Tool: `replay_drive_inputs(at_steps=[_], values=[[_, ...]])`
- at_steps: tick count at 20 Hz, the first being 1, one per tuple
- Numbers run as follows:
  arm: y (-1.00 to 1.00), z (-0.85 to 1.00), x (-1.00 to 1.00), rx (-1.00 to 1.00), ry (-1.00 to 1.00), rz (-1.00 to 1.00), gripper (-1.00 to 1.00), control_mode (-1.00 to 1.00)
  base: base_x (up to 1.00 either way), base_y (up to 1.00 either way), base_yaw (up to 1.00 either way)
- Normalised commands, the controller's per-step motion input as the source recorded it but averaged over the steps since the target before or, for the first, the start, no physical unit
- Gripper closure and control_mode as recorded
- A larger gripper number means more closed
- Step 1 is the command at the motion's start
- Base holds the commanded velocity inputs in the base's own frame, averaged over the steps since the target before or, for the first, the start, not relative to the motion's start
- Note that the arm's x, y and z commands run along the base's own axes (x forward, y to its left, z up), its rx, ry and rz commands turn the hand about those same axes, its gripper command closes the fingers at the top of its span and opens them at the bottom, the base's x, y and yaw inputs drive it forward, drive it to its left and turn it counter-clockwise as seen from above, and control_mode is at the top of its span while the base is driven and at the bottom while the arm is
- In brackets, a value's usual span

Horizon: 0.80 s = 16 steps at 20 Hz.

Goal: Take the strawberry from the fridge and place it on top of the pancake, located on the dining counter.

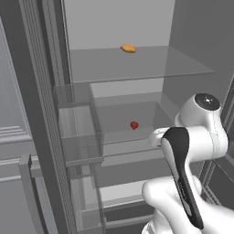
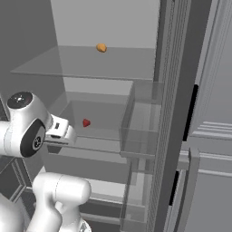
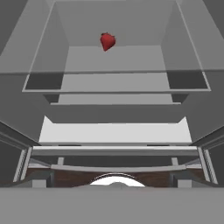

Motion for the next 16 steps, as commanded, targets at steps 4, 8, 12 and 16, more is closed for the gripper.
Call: replay_drive_inputs(at_steps=[4, 8, 12, 16], values=[[0.10, 0.00, 0.75, -0.02, -0.11, -0.10, -1.00, -1.00, 0.00, 0.00, 0.00], [0.00, 0.00, 0.65, 0.00, 0.00, -0.09, -1.00, -1.00, 0.00, 0.00, 0.00], [-0.03, -0.18, 0.63, 0.01, -0.01, -0.03, -1.00, -1.00, 0.00, 0.00, 0.00], [0.00, -0.11, 0.99, 0.01, 0.11, 0.03, -1.00, -1.00, 0.00, 0.00, 0.00]])
